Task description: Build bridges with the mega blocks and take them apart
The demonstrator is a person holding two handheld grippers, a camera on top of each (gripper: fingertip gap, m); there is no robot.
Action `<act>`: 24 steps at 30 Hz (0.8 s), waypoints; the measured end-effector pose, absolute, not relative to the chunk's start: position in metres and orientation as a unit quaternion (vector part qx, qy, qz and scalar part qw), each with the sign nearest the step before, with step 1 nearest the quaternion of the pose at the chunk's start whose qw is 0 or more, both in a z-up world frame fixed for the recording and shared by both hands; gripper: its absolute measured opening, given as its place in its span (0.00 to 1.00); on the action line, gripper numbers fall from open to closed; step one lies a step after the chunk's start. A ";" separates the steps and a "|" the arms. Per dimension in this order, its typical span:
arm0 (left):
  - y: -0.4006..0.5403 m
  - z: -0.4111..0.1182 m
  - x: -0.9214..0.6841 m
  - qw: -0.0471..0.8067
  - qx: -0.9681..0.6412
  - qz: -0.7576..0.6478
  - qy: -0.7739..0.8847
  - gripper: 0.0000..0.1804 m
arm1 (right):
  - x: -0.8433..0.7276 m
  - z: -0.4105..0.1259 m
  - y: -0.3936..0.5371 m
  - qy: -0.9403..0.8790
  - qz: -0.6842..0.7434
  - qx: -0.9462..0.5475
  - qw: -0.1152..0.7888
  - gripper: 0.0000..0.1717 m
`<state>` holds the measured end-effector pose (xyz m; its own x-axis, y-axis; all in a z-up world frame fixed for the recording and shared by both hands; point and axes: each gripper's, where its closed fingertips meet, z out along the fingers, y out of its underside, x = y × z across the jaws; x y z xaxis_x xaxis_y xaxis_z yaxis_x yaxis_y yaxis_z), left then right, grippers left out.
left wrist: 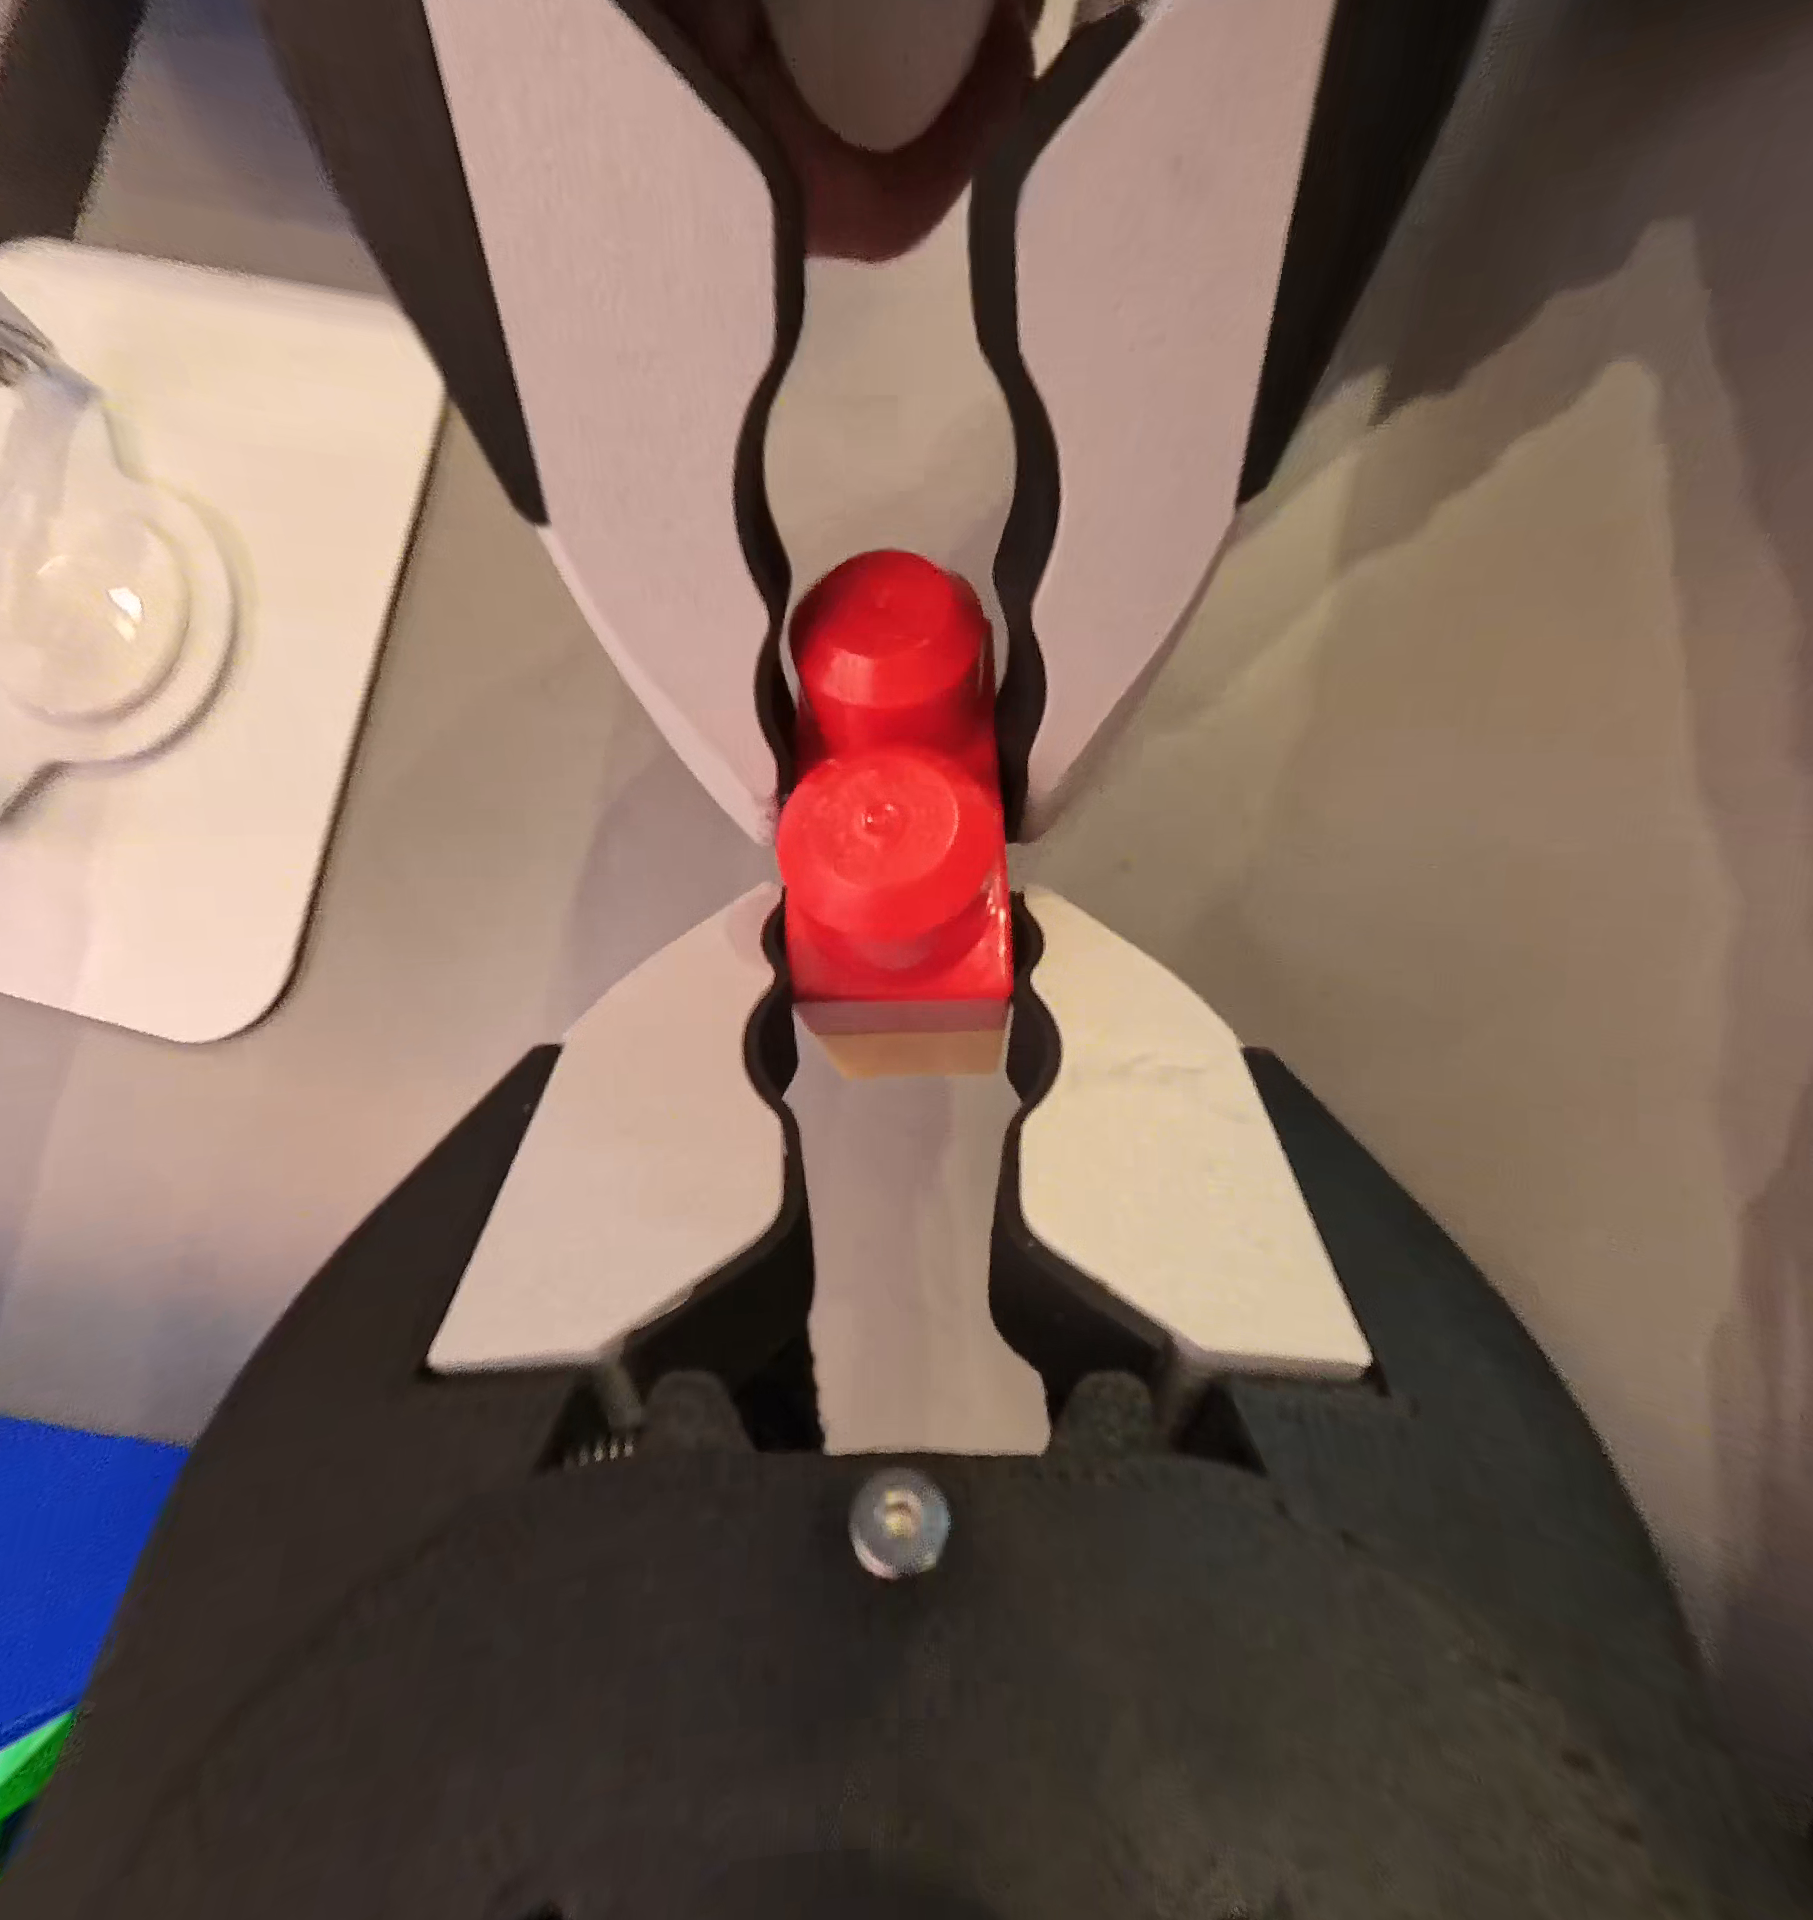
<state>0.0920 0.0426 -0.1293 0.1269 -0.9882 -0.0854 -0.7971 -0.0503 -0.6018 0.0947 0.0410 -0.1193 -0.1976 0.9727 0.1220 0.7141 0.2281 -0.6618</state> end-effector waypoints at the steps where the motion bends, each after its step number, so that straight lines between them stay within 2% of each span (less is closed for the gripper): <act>1: 0.043 -0.119 0.095 0.285 -0.698 -0.202 0.625 0.21 | 0.098 -0.113 0.041 -0.730 0.248 -0.574 0.274 0.21; 3: 0.044 -0.096 0.096 0.325 -0.686 -0.250 0.602 0.26 | 0.112 -0.094 0.049 -0.715 0.248 -0.582 0.298 0.21; 6: 0.054 -0.077 0.082 0.360 -0.687 -0.282 0.565 0.23 | 0.152 -0.051 0.068 -0.682 0.241 -0.597 0.349 0.21; 10: 0.063 -0.088 0.060 0.365 -0.707 -0.278 0.538 0.18 | 0.234 -0.001 0.100 -0.640 0.173 -0.626 0.411 0.21; 12: 0.064 -0.097 0.051 0.359 -0.718 -0.283 0.525 0.15 | 0.286 0.003 0.119 -0.621 0.130 -0.660 0.403 0.21; 17: 0.062 -0.116 0.038 0.348 -0.733 -0.299 0.502 0.15 | 0.383 -0.055 0.164 -0.582 0.087 -0.746 0.312 0.21; 21: 0.063 -0.126 0.032 0.340 -0.743 -0.290 0.499 0.14 | 0.407 -0.116 0.178 -0.592 0.069 -0.767 0.237 0.21; 24: 0.064 -0.127 0.029 0.341 -0.744 -0.292 0.495 0.13 | 0.407 -0.142 0.185 -0.600 0.064 -0.768 0.214 0.21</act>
